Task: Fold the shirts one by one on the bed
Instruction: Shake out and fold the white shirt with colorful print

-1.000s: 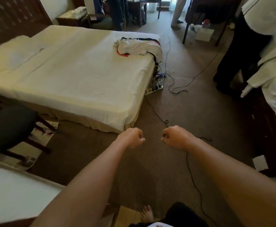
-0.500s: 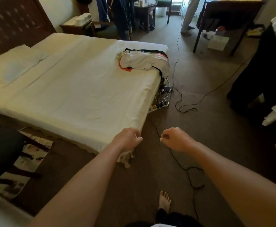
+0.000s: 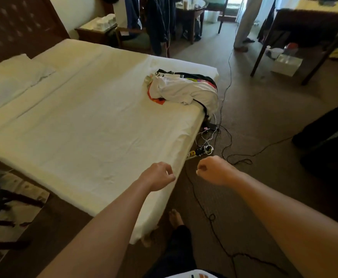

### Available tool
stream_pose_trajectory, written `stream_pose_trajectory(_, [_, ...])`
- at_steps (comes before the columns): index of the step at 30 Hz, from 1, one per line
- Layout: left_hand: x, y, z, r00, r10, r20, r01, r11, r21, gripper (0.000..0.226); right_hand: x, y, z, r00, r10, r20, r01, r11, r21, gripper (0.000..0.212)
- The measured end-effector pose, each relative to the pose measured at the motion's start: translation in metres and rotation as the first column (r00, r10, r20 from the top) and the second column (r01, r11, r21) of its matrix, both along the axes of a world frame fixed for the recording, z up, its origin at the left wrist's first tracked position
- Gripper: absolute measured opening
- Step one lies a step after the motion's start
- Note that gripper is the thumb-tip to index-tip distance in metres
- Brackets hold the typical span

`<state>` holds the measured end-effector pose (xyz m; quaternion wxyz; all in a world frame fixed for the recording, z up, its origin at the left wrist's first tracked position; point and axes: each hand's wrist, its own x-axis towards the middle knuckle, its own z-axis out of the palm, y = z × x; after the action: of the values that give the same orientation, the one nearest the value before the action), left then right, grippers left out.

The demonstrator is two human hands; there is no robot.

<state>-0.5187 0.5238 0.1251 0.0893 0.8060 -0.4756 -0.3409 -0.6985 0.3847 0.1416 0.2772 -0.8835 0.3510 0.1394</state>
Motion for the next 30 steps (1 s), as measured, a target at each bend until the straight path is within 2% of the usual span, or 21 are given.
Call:
stream_pose_trajectory(5, [0.081,-0.094,0.000,1.000,-0.001,0.019,0.000,0.999,0.039,0.027,0.078,-0.098,0.006,0.999,0.015,-0.052,-0.017,0.999,-0.044,0.021])
stream_pose_trajectory(10, [0.153,-0.171,0.014,0.990,-0.067,0.125,0.060,0.996,0.062,0.027,0.151,-0.178,0.026,0.997,0.073,-0.036,-0.076,0.994,-0.081,0.014])
stream_pose_trajectory(13, [0.188,-0.207,0.017,0.984,-0.079,0.157,0.067,0.994,0.081,0.027,0.188,-0.212,0.031,0.996,0.090,-0.028,-0.092,0.989,-0.112,0.029])
stream_pose_trajectory(20, [0.258,-0.284,0.014,0.991,0.017,0.135,-0.026,0.998,0.065,0.027,0.266,-0.296,0.018,0.985,0.119,-0.122,-0.142,0.969,-0.202,0.031])
stream_pose_trajectory(27, [0.336,-0.376,-0.007,0.981,0.151,0.124,-0.160,0.985,0.068,0.030,0.363,-0.407,-0.026,0.978,0.165,-0.124,-0.182,0.973,-0.140,0.027])
stream_pose_trajectory(30, [0.372,-0.420,-0.029,0.973,0.202,0.114,-0.215,0.969,0.118,0.030,0.413,-0.457,-0.057,0.978,0.164,-0.131,-0.174,0.982,-0.075,0.025])
